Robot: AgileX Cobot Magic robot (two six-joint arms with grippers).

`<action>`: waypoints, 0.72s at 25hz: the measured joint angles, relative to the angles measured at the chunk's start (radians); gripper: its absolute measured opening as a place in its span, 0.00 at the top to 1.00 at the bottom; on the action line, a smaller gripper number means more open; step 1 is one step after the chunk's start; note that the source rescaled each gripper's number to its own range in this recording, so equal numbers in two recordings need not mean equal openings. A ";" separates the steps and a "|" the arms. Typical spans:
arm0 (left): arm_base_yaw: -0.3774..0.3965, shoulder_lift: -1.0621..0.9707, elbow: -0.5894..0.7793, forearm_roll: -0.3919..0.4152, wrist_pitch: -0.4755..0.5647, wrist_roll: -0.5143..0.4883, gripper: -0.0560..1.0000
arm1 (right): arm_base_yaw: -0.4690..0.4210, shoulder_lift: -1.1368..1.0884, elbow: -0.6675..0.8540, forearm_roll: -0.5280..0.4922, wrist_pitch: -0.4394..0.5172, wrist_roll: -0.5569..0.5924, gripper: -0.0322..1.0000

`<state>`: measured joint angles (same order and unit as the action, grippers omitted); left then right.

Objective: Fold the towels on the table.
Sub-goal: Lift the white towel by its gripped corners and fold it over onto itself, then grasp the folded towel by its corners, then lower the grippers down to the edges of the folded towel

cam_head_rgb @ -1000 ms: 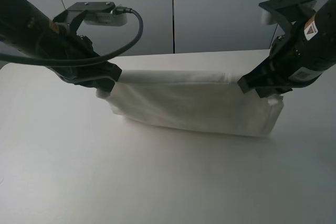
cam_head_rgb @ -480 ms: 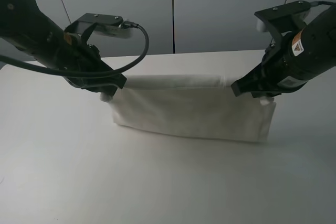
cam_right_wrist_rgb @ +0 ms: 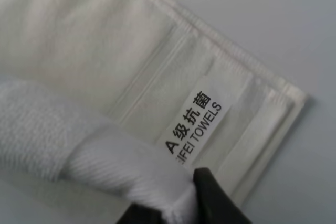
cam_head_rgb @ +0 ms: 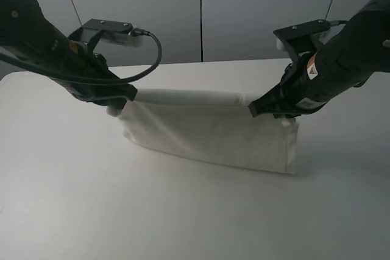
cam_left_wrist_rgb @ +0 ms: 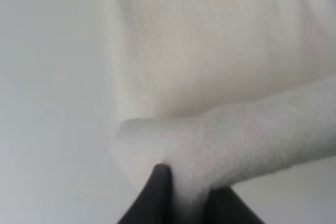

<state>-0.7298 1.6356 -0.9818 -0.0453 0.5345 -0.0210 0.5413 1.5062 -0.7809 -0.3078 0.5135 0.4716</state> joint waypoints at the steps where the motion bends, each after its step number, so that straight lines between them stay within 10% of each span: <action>1: 0.000 0.012 0.001 0.003 -0.005 -0.002 0.78 | 0.000 0.000 0.000 -0.025 -0.002 0.025 0.84; 7: 0.010 0.058 0.002 0.058 -0.043 -0.030 0.06 | 0.000 0.000 0.002 -0.104 0.009 0.160 0.06; 18: 0.012 0.059 0.002 0.124 -0.083 -0.066 0.02 | 0.000 0.000 0.002 -0.118 0.012 0.193 0.00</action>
<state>-0.7181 1.6949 -0.9795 0.0788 0.4511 -0.0870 0.5413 1.5062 -0.7786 -0.4259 0.5251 0.6642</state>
